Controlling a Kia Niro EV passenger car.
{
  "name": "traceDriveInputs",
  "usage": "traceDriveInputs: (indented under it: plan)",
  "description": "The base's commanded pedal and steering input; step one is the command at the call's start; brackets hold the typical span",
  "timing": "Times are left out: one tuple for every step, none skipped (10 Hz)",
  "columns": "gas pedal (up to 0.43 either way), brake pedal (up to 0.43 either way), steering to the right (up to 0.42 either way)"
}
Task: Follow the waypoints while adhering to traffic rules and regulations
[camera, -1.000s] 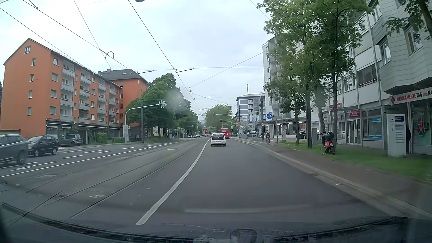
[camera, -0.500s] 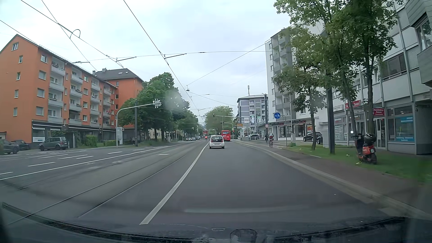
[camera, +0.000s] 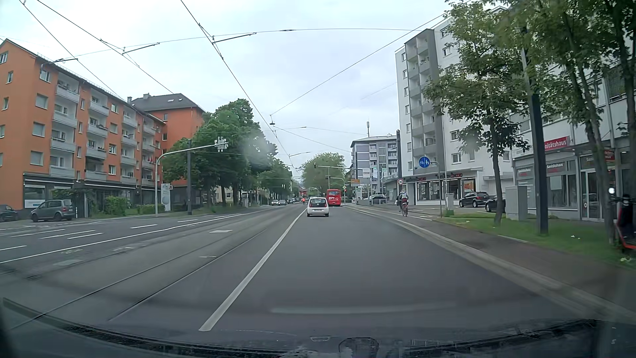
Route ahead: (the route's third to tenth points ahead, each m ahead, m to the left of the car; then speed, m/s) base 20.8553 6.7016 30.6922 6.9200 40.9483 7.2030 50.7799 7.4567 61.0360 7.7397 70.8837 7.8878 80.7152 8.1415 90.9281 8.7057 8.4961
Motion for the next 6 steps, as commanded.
traceDriveInputs:
  plan:
    - [0.13,0.0,-0.006]
    - [0.13,0.0,-0.007]
    - [0.13,0.0,-0.008]
    - [0.13,0.0,-0.009]
    - [0.13,0.0,-0.01]
    - [0.13,0.0,-0.01]
